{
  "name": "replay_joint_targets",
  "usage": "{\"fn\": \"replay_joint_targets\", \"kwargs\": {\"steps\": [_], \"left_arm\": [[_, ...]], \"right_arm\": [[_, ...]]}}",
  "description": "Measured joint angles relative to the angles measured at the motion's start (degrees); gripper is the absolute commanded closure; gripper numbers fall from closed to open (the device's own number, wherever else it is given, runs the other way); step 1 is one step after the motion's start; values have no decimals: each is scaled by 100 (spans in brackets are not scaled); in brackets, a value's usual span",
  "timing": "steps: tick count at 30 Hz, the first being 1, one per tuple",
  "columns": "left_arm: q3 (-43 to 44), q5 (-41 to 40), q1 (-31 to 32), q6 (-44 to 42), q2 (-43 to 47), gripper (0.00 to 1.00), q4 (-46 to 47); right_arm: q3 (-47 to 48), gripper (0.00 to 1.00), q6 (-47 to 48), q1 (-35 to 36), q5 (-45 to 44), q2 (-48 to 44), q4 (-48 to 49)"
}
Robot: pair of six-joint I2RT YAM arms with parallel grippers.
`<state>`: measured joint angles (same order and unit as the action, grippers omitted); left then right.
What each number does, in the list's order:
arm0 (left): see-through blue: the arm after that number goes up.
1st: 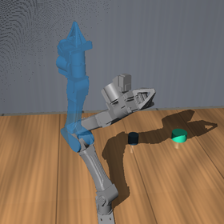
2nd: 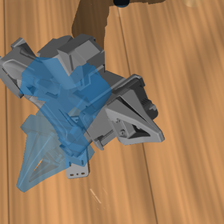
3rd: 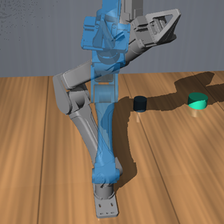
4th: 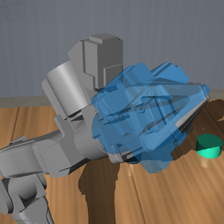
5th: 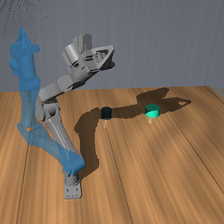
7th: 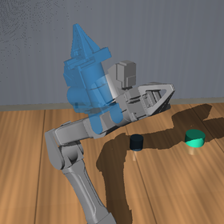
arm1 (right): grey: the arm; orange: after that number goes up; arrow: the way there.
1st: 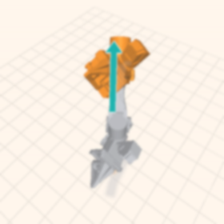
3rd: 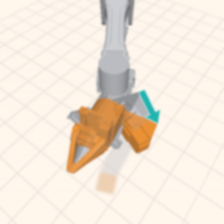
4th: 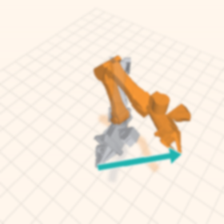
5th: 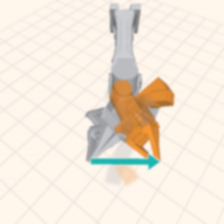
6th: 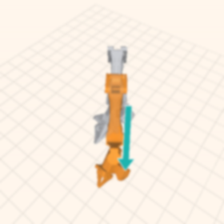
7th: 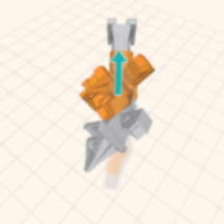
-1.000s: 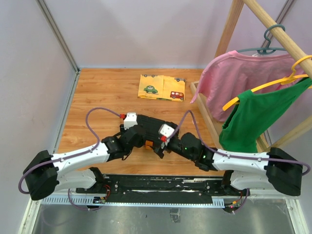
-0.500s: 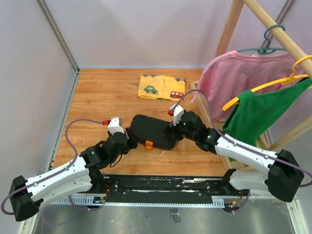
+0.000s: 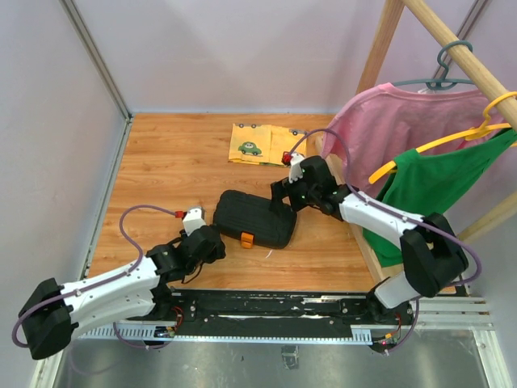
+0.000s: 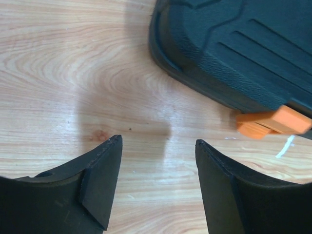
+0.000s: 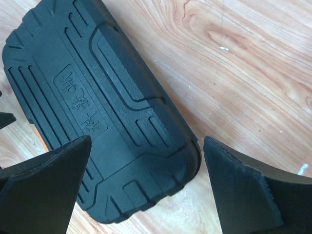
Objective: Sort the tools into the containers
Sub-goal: Adjust the storage box at the center of the board.
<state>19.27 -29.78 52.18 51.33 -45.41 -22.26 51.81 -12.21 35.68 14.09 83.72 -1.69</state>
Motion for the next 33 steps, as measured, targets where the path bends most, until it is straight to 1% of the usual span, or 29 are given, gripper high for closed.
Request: {"fn": "replay_joint_targets", "kwargs": {"steps": [6, 11, 14, 19, 23, 28, 33], "left_arm": [[114, 4, -365, -125, -619, 31, 160], [223, 136, -916, -391, -844, 31, 516], [243, 245, -1071, -525, -1064, 31, 730], [315, 398, -1161, -741, -1543, 31, 914], [472, 468, -1261, -914, -1932, 32, 1025], [1005, 656, -1333, -1292, -2577, 36, 1178], [1569, 822, -1355, -1659, -3139, 37, 1329]], "right_arm": [[234, 1, 4, -164, 811, 678, 2], [225, 1, 39, -234, 1182, 813, 24], [118, 1, 20, -236, 1292, 793, 133], [-428, 2, -166, -236, 1443, 507, 562], [-828, 2, -356, -236, 1508, 162, 723], [-1320, 2, -568, -229, 1510, -356, 772], [-1648, 2, -765, -131, 1456, -614, 1008]]}}
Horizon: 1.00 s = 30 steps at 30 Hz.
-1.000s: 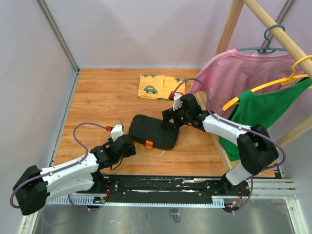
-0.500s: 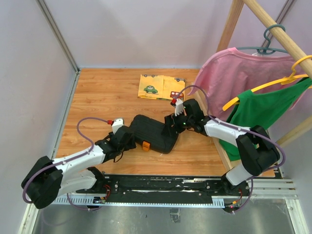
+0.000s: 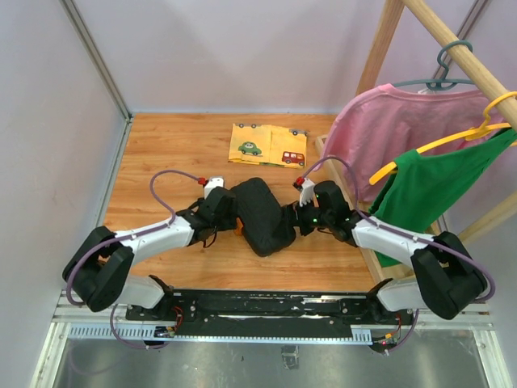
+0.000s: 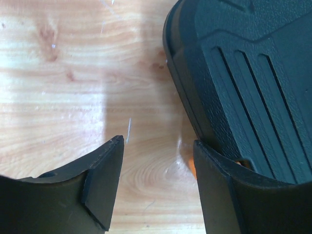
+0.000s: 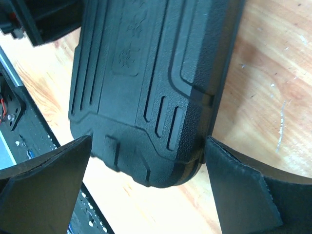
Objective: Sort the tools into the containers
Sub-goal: Adjust the storage box at the center of the board, then close the storage box at the center of the board.
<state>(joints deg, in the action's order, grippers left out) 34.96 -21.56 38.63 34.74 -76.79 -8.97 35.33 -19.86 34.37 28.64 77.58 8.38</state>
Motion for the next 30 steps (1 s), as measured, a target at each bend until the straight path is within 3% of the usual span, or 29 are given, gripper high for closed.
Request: {"fn": "replay_joint_targets", "kwargs": {"steps": [11, 19, 25, 30], "left_arm": [[334, -28, -46, -188, -181, 38, 116], [313, -286, -20, 299, 776, 38, -264], [105, -94, -20, 778, 1652, 27, -254], [-105, 413, -20, 1167, 1888, 16, -15]], "right_arm": [[-584, 1, -417, 284, -208, -765, 13], [-627, 1, -391, 284, -833, -1591, -654], [-627, 1, -332, 284, -1298, -1829, -769], [-625, 1, -275, 284, -1364, -1657, -785]]}}
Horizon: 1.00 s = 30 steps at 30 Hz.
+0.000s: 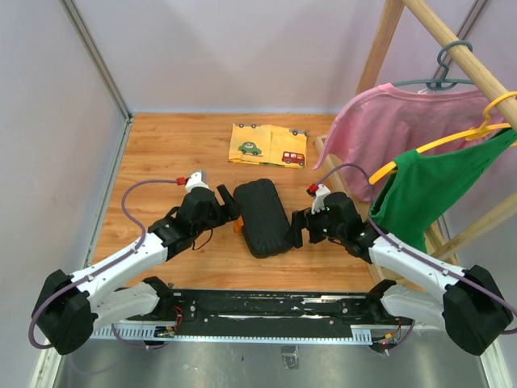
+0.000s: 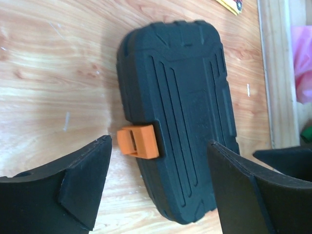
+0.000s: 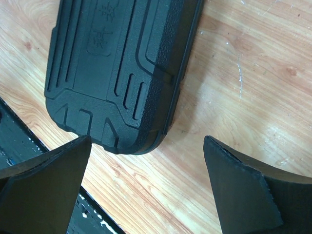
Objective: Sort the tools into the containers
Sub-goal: Close the storage box at the center of the board.
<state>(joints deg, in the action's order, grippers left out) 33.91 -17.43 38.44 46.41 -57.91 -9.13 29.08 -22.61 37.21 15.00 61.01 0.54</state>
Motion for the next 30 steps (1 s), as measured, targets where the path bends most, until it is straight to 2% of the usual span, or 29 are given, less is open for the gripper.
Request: {"fn": "replay_joint_targets", "kwargs": {"steps": [4, 11, 30], "left_arm": [[-195, 431, 0, 319, -13, 14, 205], [-291, 824, 0, 706, -361, 15, 385], [-291, 1071, 0, 922, -1340, 21, 841]], "right_arm": [[0, 1, 9, 0, 7, 144, 2], [0, 1, 15, 0, 13, 236, 39], [0, 1, 15, 0, 42, 385, 133]]}}
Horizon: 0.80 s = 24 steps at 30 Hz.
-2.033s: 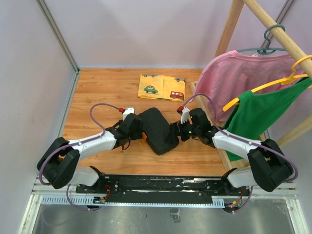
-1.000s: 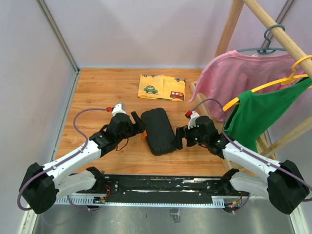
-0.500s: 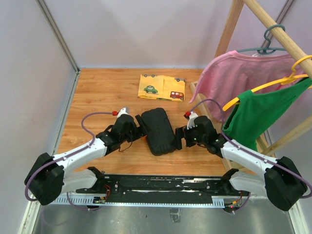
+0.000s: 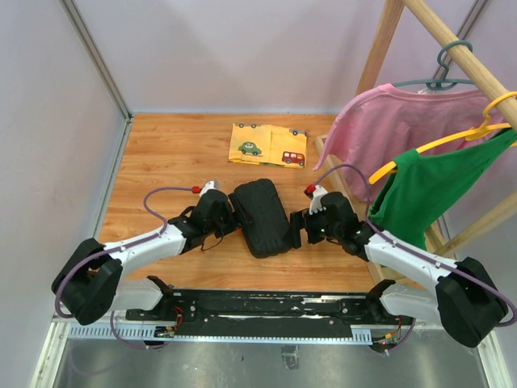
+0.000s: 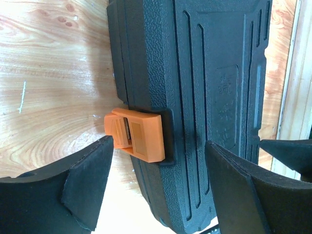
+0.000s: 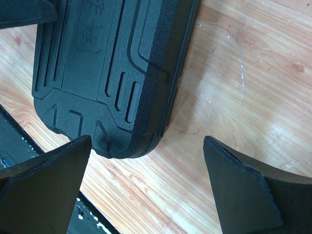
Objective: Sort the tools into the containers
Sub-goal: Close the storage box at the center of the board.
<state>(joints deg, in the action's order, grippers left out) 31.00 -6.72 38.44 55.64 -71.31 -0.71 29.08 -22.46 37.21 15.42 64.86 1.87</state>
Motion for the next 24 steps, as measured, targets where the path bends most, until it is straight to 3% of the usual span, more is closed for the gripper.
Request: {"fn": "replay_joint_targets", "kwargs": {"steps": [13, 24], "left_arm": [[-44, 61, 0, 37, -190, 24, 251], [-155, 66, 0, 83, -243, 25, 481]], "right_arm": [[214, 1, 24, -26, -4, 164, 160], [667, 1, -39, -238, 446, 1357, 892]]}}
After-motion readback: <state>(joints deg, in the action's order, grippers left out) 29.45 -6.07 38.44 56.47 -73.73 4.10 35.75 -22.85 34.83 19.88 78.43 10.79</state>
